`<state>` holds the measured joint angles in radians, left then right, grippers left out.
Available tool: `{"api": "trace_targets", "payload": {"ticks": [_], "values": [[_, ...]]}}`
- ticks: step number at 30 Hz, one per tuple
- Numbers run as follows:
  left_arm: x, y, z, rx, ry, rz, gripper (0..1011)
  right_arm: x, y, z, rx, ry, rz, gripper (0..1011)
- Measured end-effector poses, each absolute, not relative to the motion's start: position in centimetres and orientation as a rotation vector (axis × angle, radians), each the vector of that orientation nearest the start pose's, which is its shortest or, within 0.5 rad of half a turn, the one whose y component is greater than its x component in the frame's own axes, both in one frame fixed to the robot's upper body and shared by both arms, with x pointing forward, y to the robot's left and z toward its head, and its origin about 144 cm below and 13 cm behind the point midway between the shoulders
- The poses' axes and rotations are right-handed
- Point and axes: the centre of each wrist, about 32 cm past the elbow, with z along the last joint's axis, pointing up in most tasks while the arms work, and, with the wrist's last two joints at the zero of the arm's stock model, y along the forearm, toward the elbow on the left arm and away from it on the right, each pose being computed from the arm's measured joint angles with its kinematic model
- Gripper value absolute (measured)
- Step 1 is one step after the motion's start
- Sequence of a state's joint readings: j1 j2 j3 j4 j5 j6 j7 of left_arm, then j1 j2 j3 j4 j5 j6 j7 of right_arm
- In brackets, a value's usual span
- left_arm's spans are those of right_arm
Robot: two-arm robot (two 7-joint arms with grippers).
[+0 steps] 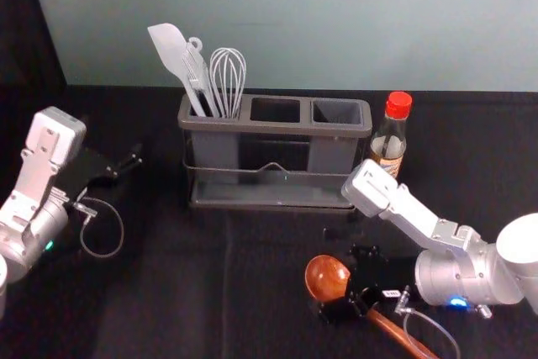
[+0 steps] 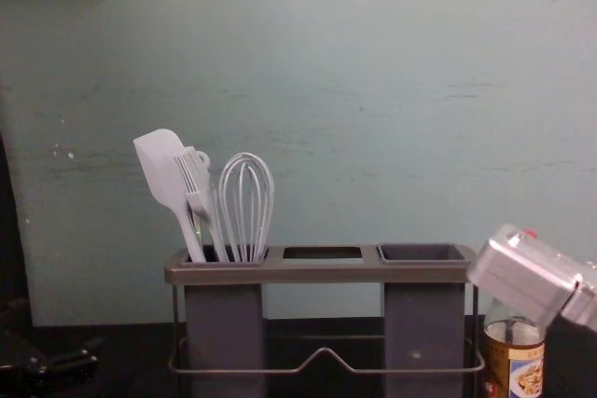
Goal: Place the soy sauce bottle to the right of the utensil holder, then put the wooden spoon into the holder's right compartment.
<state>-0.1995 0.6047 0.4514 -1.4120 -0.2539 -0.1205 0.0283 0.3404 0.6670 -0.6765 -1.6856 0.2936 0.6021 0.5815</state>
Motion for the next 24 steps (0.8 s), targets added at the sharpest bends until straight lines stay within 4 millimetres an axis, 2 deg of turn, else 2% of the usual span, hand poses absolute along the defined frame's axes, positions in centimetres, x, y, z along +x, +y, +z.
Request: {"api": "trace_targets", "payload": {"ticks": [18,20,24], "values": [[48.86,30.97,113.98,0.304,-0.285,1.248,1005,48.22,-23.0,120.38,-0.729,0.116,-0.502,1002],[48.86,30.97,113.98,0.304,-0.285,1.248,1005,48.22,-23.0,120.39,-0.729,0.117,-0.502,982],[48.86,30.97,113.98,0.304,-0.285,1.248,1005,48.22,-23.0,120.41,-0.73,0.118,-0.502,869]]}}
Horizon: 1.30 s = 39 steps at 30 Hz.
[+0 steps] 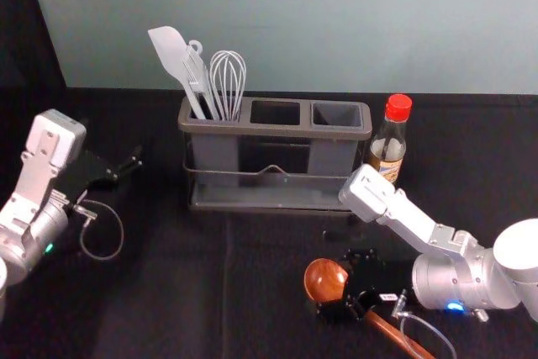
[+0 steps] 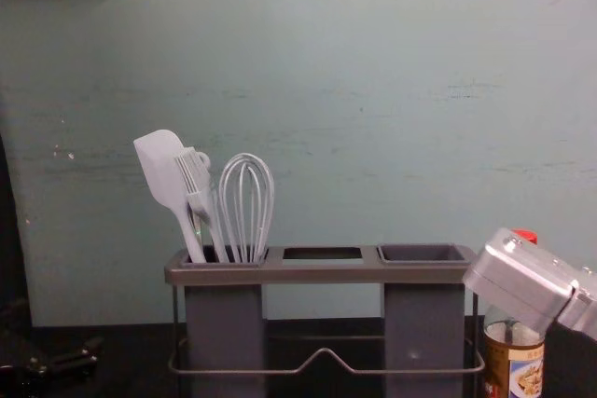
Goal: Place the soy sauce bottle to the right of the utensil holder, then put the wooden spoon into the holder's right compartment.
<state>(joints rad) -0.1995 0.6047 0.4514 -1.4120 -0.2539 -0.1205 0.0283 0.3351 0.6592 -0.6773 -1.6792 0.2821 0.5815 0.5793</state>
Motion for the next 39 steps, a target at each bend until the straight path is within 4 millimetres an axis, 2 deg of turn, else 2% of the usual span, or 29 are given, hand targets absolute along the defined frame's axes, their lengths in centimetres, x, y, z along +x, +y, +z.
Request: {"api": "trace_targets", "payload": {"ticks": [2,14,17,26,39], "values": [[48.9,31.0,114.0,0.304,-0.285,1.248,1005,48.2,-23.0,120.4,-0.731,0.119,-0.501,841],[48.9,31.0,114.0,0.304,-0.285,1.248,1005,48.2,-23.0,120.5,-0.728,0.118,-0.5,840],[48.9,31.0,114.0,0.305,-0.285,1.248,1005,48.0,-23.5,120.8,-0.678,0.1,-0.5,840],[48.9,31.0,114.0,0.304,-0.285,1.248,1005,46.2,-25.4,123.8,-0.417,-0.04,-0.523,840],[48.9,31.0,114.0,0.305,-0.285,1.248,1005,44.7,-26.8,124.7,-0.217,-0.12,-0.567,840]]}}
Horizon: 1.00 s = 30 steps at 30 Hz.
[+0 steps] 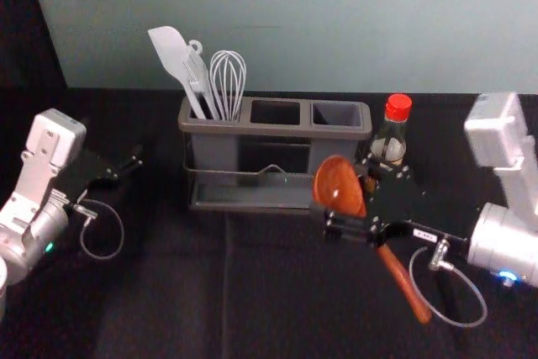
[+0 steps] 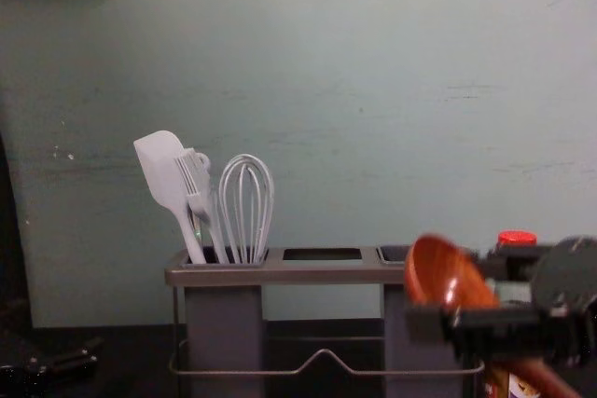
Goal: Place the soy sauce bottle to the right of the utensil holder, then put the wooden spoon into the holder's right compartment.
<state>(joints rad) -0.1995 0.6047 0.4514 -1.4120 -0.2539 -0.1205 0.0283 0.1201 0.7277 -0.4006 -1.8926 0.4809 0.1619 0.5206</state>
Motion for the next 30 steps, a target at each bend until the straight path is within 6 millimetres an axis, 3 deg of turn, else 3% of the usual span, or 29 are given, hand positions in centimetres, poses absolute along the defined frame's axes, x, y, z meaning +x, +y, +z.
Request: {"api": "trace_targets", "payload": {"ticks": [8,13,20,30], "values": [[48.9,31.0,114.0,0.304,-0.285,1.248,1005,44.6,-27.4,125.4,-0.09,-0.186,-0.629,841],[48.9,31.0,114.0,0.304,-0.285,1.248,1005,45.7,-27.0,126.5,-0.022,-0.266,-0.676,841],[48.9,31.0,114.0,0.304,-0.285,1.248,1005,48.4,-25.8,127.5,0.06,-0.375,-0.721,840],[48.9,31.0,114.0,0.304,-0.285,1.248,1005,52.3,-24.4,127.7,0.128,-0.39,-0.737,840]]}}
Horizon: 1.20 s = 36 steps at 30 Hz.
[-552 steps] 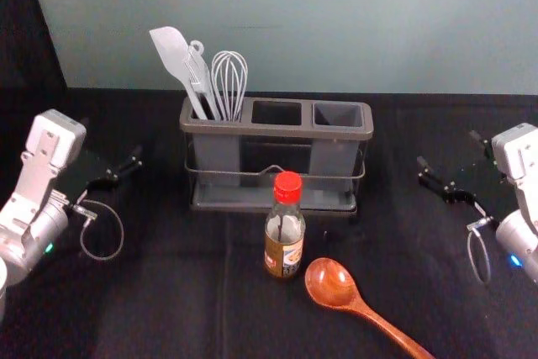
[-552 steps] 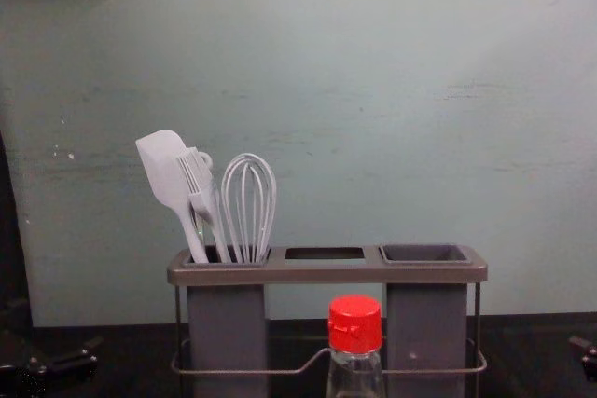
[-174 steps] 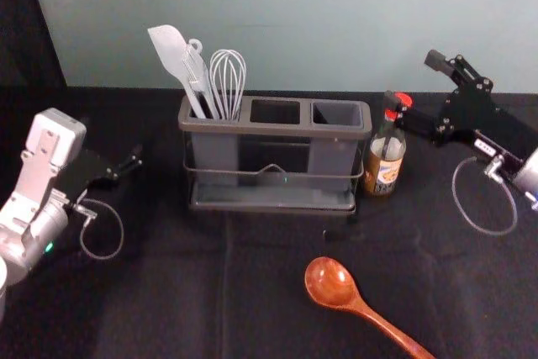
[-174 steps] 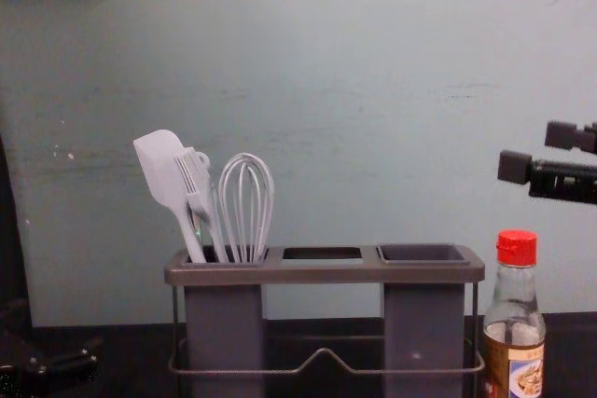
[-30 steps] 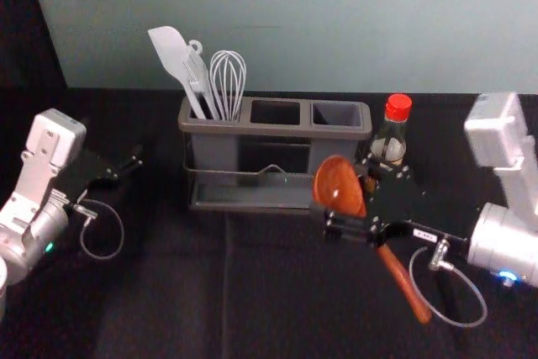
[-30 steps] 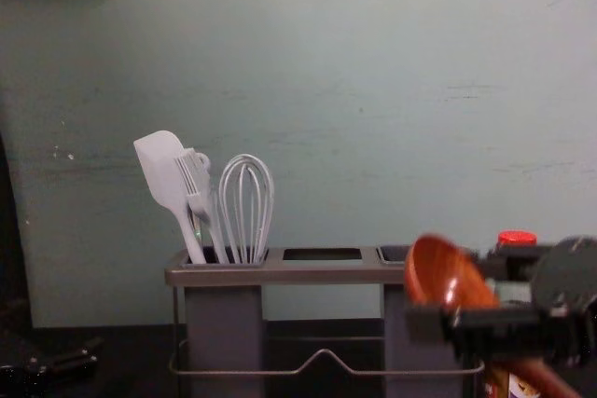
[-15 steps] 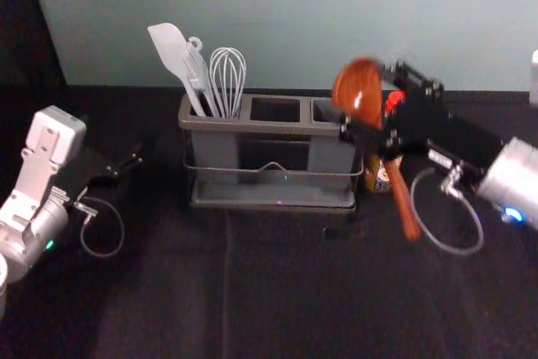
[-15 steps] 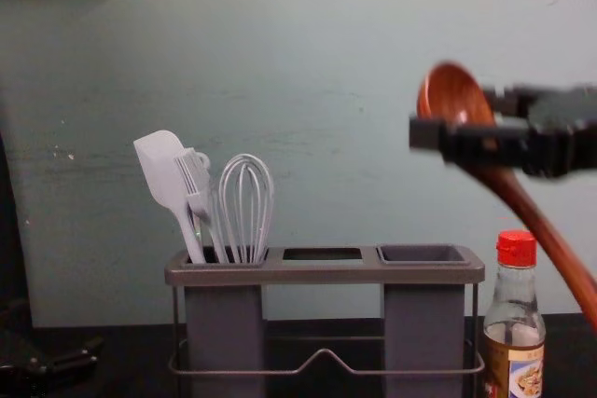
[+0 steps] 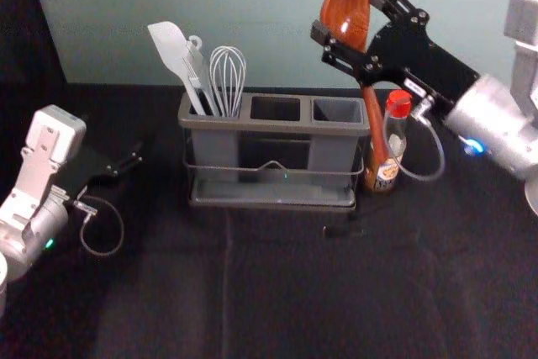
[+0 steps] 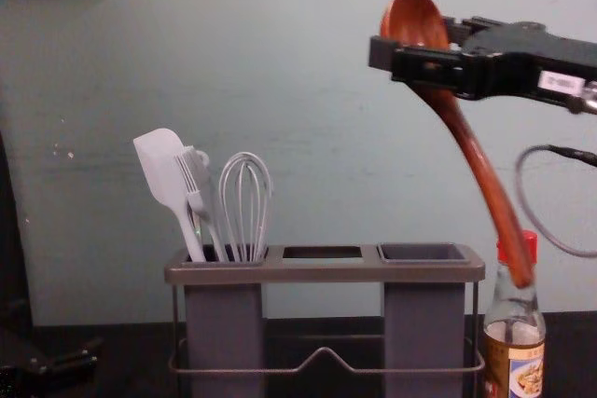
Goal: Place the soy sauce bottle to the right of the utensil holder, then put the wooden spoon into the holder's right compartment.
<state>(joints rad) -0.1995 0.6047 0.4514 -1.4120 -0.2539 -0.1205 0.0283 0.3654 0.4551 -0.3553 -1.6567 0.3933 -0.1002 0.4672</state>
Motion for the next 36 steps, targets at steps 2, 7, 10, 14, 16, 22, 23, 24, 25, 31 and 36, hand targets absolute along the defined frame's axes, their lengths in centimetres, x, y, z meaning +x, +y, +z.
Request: {"api": "trace_targets", "payload": {"ticks": [2,7,10,14,16,22,23,24,25,31,36], "values": [[48.9,31.0,114.0,0.304,-0.285,1.248,1005,53.2,-24.0,127.9,0.139,-0.398,-0.734,840],[48.9,31.0,114.0,0.304,-0.285,1.248,1005,55.2,-23.1,128.4,0.146,-0.424,-0.733,840],[48.9,31.0,114.0,0.304,-0.285,1.248,1005,56.3,-22.7,128.7,0.143,-0.43,-0.733,840],[48.9,31.0,114.0,0.304,-0.285,1.248,1005,57.6,-22.1,128.8,0.133,-0.434,-0.742,841],[48.9,31.0,114.0,0.304,-0.285,1.248,1005,58.1,-22.0,128.8,0.127,-0.435,-0.748,840],[48.9,31.0,114.0,0.304,-0.285,1.248,1005,59.5,-21.3,128.4,0.099,-0.434,-0.761,841],[48.9,31.0,114.0,0.304,-0.285,1.248,1005,59.7,-21.2,128.4,0.096,-0.434,-0.762,841],[48.9,31.0,114.0,0.304,-0.285,1.248,1005,60.0,-21.1,128.3,0.092,-0.434,-0.765,840],[48.9,31.0,114.0,0.304,-0.285,1.248,1005,60.1,-21.1,128.2,0.089,-0.433,-0.767,840],[48.9,31.0,114.0,0.304,-0.285,1.248,1005,60.9,-20.7,128.0,0.078,-0.433,-0.777,840],[48.9,31.0,114.0,0.304,-0.285,1.248,1005,61.3,-20.5,127.6,0.07,-0.426,-0.78,841]]}}
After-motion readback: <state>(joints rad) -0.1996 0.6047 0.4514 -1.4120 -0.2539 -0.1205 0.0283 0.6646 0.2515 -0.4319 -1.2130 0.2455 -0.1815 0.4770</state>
